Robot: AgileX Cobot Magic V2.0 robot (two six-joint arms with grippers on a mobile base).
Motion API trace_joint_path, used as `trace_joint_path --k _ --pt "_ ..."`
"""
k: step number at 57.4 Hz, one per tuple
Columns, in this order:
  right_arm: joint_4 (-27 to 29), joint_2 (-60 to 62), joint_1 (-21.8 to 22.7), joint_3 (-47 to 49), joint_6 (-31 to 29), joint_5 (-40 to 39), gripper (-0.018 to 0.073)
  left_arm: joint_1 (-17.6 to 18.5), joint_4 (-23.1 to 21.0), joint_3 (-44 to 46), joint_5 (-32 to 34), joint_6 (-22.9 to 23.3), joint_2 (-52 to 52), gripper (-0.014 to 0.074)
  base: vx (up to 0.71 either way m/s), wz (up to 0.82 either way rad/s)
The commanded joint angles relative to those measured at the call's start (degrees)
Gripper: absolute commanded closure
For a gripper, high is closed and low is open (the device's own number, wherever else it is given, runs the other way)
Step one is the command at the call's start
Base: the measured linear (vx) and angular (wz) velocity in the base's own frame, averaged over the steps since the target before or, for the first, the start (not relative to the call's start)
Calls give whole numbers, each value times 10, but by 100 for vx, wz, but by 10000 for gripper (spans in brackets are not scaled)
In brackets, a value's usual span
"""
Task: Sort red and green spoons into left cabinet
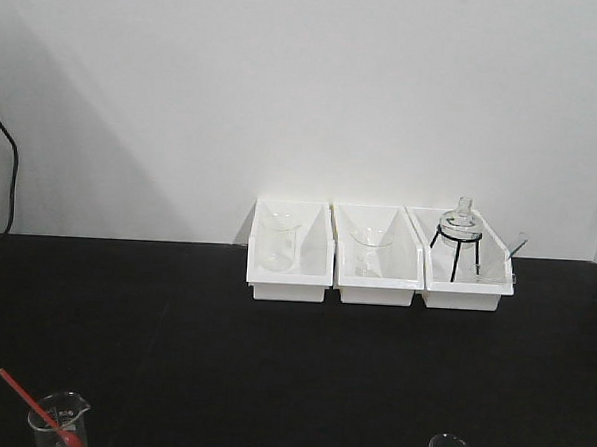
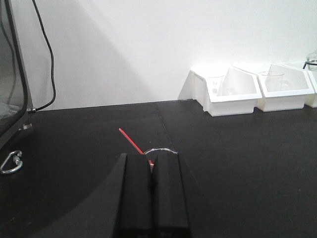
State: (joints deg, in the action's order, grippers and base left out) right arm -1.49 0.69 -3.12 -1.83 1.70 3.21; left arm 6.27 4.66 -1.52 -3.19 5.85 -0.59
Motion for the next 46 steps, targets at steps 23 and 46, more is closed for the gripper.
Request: trace_joint_path --k 23,46 --pt "-4 6 -1 -3 -1 -47 566 0 -5 -10 46 4 -11 603 0 0" --pt "-4 6 -1 -3 -1 -47 566 0 -5 -10 46 4 -11 603 0 0"
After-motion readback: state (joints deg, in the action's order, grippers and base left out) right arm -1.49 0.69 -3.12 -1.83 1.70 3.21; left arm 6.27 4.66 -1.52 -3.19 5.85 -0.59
